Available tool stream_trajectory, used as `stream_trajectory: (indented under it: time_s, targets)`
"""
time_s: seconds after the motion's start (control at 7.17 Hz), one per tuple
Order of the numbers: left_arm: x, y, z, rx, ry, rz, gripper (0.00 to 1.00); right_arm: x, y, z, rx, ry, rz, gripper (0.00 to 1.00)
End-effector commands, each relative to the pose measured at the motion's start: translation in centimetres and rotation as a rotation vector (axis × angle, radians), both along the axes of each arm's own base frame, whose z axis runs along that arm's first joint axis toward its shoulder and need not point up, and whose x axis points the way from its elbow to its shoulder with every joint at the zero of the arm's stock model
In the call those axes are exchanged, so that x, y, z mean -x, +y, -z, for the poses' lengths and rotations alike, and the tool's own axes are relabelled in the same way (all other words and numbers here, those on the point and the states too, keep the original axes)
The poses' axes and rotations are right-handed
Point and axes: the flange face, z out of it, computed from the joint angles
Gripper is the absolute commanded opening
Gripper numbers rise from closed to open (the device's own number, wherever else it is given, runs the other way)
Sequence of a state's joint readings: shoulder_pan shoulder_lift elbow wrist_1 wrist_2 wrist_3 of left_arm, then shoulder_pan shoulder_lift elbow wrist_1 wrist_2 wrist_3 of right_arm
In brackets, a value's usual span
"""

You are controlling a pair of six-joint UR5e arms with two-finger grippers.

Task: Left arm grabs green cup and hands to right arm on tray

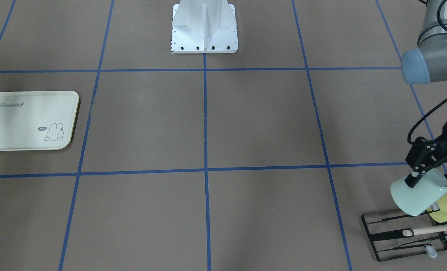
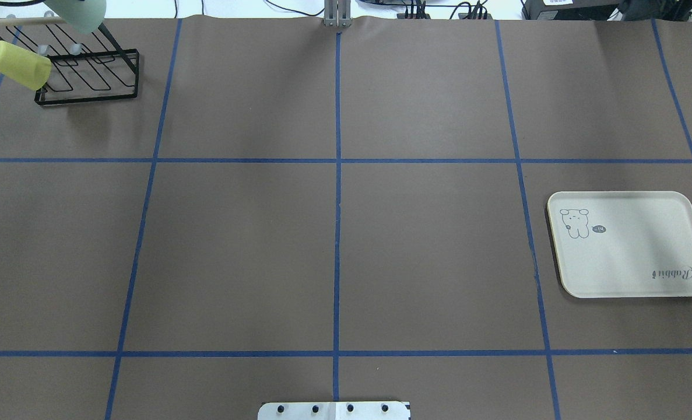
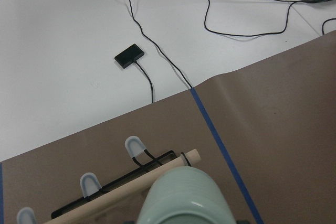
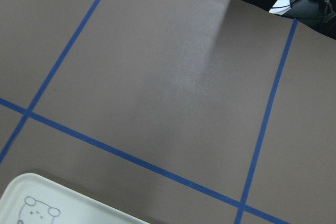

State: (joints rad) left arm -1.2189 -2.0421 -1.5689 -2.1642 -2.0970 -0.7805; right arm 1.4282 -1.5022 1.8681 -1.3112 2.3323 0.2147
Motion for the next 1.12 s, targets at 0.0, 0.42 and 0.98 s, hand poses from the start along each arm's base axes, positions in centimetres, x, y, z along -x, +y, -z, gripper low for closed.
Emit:
stream_trajectory:
  time_s: [0.0,0.42,0.98]
  targets:
    - [-3.2,3.6,5.6,0.065,0.174,0.027,0.03,3.1,-1.0,4.8,0.047,-0.127,-0.077,1.0]
    - [-7.0,9.4,15.1,0.118,0.406,-0.011,0.03,7.7,0.0,11.6,0.079,-0.459,-0.194,1.0]
    - [-9.7,18.6,23.1,0.174,0.622,-0.132,0.03,12.0,1.8,20.0,0.066,-0.769,-0.168,1.0]
